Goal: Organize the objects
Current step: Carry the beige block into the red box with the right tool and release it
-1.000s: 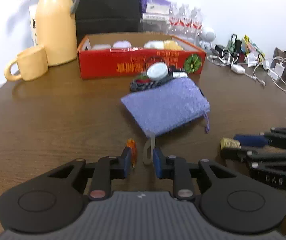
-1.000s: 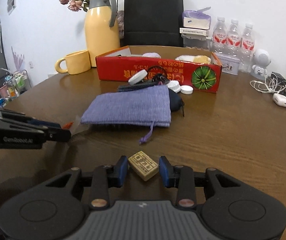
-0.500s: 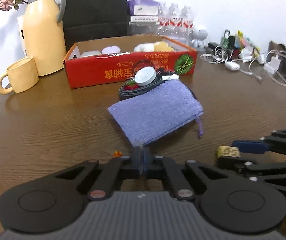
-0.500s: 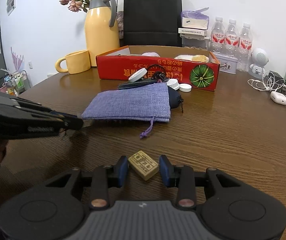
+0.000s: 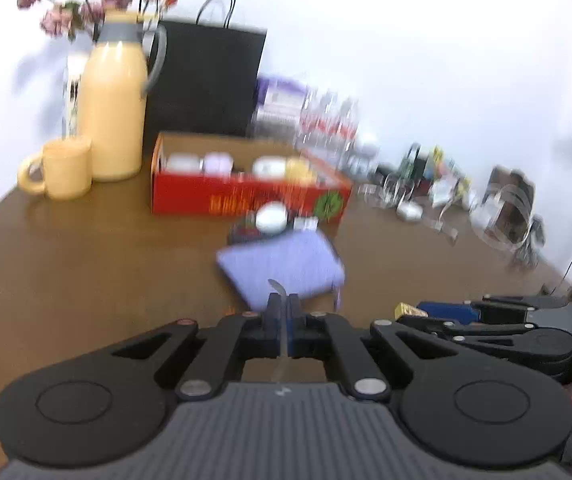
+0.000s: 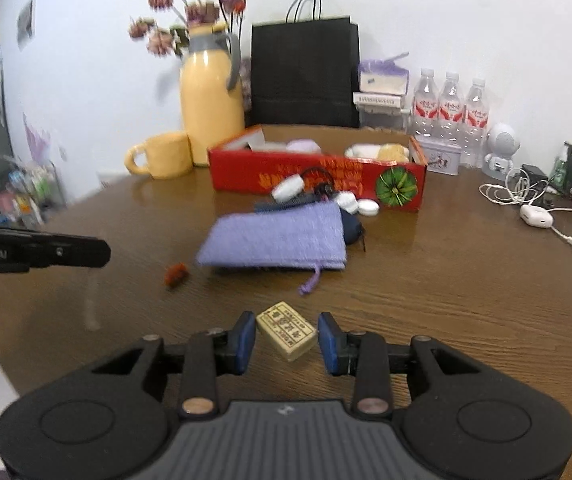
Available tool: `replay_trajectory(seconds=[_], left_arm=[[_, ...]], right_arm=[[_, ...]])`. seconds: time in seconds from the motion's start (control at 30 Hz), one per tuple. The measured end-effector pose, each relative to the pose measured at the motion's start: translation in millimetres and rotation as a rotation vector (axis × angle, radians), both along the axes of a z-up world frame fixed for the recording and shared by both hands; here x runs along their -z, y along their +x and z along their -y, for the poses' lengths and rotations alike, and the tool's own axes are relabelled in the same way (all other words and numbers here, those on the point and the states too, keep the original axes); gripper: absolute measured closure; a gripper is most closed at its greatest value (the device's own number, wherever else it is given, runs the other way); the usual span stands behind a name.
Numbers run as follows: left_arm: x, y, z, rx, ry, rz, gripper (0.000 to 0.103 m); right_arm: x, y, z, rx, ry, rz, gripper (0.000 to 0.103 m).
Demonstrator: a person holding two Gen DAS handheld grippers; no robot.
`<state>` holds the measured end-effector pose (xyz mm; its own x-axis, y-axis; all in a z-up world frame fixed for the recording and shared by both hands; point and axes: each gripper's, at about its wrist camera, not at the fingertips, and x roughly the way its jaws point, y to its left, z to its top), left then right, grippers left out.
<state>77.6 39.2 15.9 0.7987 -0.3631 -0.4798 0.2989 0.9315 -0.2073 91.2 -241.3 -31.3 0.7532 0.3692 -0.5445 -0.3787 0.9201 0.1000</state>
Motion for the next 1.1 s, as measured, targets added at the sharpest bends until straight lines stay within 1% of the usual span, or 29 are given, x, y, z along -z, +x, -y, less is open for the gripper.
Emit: replay_trajectory(seconds=[0.03,0.1,0.17,0.23,0.27,0.33,0.4,0.43,0.5,0.53,0.57,0.63,0.67,0.7,0.73,0.77,0.8,0.83,0.87,0.9,0.93,1.0,1.07,1.1], left_arm=[[-7.7,4.6,-3.3,0.000,-0.006,0.017,0.100],[-24.7,19.4,-7.9,0.013,-0.010,0.064,0.100],[-44.1,47.3,-10.8,0.033,-0.012,0.099,0.100],[-58.3,79.1,-12.5,0.034,-0.019,0.107,0.100],[-65.9,100.5,-12.4,0.034,-0.020,0.106,0.100],[-75.7,151.1,-11.3,0.005,-0.031,0.068,0.100],[-79.6,207.0,-10.0,-0.024,-0.029,0.020,0.100],[-78.9,237.6,-7.9,-0.037,-0.014,-0.005,0.100],[-73.4,289.2,-6.9,-0.076,0.016,-0.046,0.100],[-66.9,320.2,-5.3,-0.077,0.033,-0.080,0.100],[-58.2,348.4,-5.1,-0.081,0.034,-0.121,0.100],[-36.3,398.5,-9.1,-0.119,-0.008,-0.236,0.099],[-25.9,417.6,-8.8,-0.128,-0.007,-0.269,0.099],[-15.3,433.8,-8.4,-0.161,-0.001,-0.285,0.099],[-7.5,447.9,-6.6,-0.171,0.013,-0.295,0.099],[0.2,461.8,-4.0,-0.157,0.027,-0.297,0.098],[6.0,470.5,-2.6,-0.146,0.038,-0.294,0.096],[11.6,478.8,-1.7,-0.153,0.057,-0.292,0.095],[16.6,483.8,-3.3,-0.173,0.059,-0.293,0.094],[20.2,487.0,-5.8,-0.184,0.048,-0.296,0.087],[23.8,486.4,-8.6,-0.195,0.035,-0.297,0.074],[23.7,476.4,-12.4,-0.199,0.023,-0.262,0.062],[19.3,463.5,-14.4,-0.210,0.056,-0.221,0.061],[14.3,453.4,-15.3,-0.224,0.066,-0.203,0.058]], right_arm=[[-8.2,2.7,2.8,-0.008,0.025,0.005,0.070],[-28.7,12.4,6.5,-0.025,0.049,0.046,0.070],[-51.9,28.7,7.6,-0.044,0.040,0.106,0.070],[-73.6,53.7,7.4,-0.066,0.034,0.153,0.070],[-83.9,71.9,6.2,-0.079,0.032,0.166,0.070],[-98.7,112.9,4.6,-0.101,0.043,0.164,0.070],[-107.5,165.5,0.6,-0.117,0.074,0.127,0.070],[-110.1,197.8,-2.2,-0.116,0.087,0.103,0.070],[-108.7,254.8,-10.7,-0.098,0.091,0.059,0.070],[-106.4,284.0,-16.1,-0.081,0.087,0.033,0.070],[-101.4,314.7,-25.0,-0.070,0.060,0.016,0.070],[-86.7,364.1,-39.8,-0.037,0.025,-0.019,0.070],[-76.0,388.2,-46.9,-0.023,0.006,-0.040,0.070],[-66.2,408.4,-51.3,-0.008,0.001,-0.070,0.070],[-53.7,429.7,-57.1,0.003,-0.005,-0.101,0.070],[-44.2,445.2,-60.9,0.004,-0.017,-0.122,0.070],[-35.0,458.6,-65.1,0.009,-0.031,-0.135,0.070],[-26.1,469.9,-69.2,0.018,-0.046,-0.143,0.069],[-18.1,479.8,-71.8,0.035,-0.055,-0.150,0.067],[-12.1,485.2,-72.3,0.052,-0.056,-0.157,0.059],[-7.7,489.8,-71.0,0.067,-0.049,-0.161,0.056],[-4.5,487.8,-64.9,0.091,-0.011,-0.144,0.049],[-6.3,479.0,-57.2,0.095,0.017,-0.120,0.042],[-10.2,472.0,-53.9,0.097,0.021,-0.106,0.042]])
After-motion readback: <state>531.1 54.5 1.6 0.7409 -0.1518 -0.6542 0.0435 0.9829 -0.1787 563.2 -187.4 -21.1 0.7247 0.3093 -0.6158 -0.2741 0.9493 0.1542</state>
